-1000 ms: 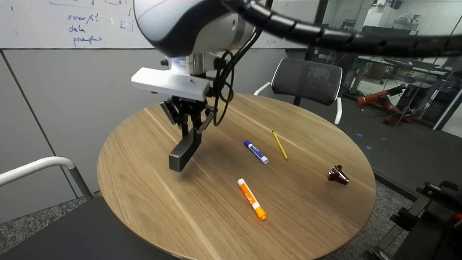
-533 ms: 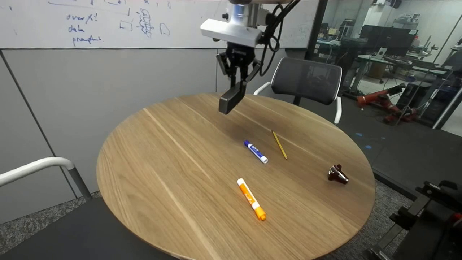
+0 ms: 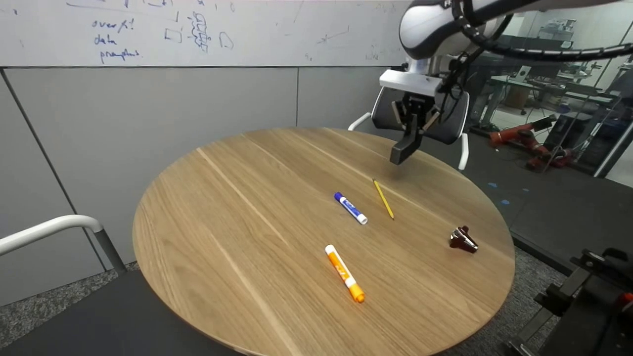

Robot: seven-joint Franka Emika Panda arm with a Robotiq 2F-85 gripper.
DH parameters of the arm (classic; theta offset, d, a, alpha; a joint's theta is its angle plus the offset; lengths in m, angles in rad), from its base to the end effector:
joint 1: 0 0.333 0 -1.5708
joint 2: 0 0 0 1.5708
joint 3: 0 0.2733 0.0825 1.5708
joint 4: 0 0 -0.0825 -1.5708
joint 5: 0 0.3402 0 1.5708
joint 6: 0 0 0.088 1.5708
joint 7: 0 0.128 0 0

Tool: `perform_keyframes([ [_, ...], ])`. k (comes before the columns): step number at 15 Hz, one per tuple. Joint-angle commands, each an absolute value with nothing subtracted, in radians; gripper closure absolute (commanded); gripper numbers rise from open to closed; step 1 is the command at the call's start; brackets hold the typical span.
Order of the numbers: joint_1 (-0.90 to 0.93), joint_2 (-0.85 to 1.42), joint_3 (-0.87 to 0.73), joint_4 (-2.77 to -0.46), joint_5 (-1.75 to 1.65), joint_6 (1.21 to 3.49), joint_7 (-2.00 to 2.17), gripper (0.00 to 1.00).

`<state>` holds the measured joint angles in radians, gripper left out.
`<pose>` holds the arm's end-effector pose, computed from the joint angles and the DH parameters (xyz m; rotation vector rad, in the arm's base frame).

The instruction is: Move the duster to the right

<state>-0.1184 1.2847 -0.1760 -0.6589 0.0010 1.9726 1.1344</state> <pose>0.7097 -0.1499 0.1640 2.3910 -1.8187 0.1616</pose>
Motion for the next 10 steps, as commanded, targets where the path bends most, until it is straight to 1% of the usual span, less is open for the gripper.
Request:
perform_keyframes([
  [1, -0.198, 1.400, -0.183, -0.544, 0.005, 1.924, 1.137, 0.93],
  [6, -0.227, 1.474, -0.167, -0.489, 0.006, 1.865, 1.114, 0.93],
  [7, -0.220, 1.452, -0.162, -0.520, 0.007, 1.867, 1.106, 0.47],
  [8, -0.216, 1.445, -0.159, -0.518, 0.007, 1.855, 1.099, 0.46],
  [10, -0.202, 1.420, -0.150, -0.523, 0.007, 1.829, 1.080, 0.33],
])
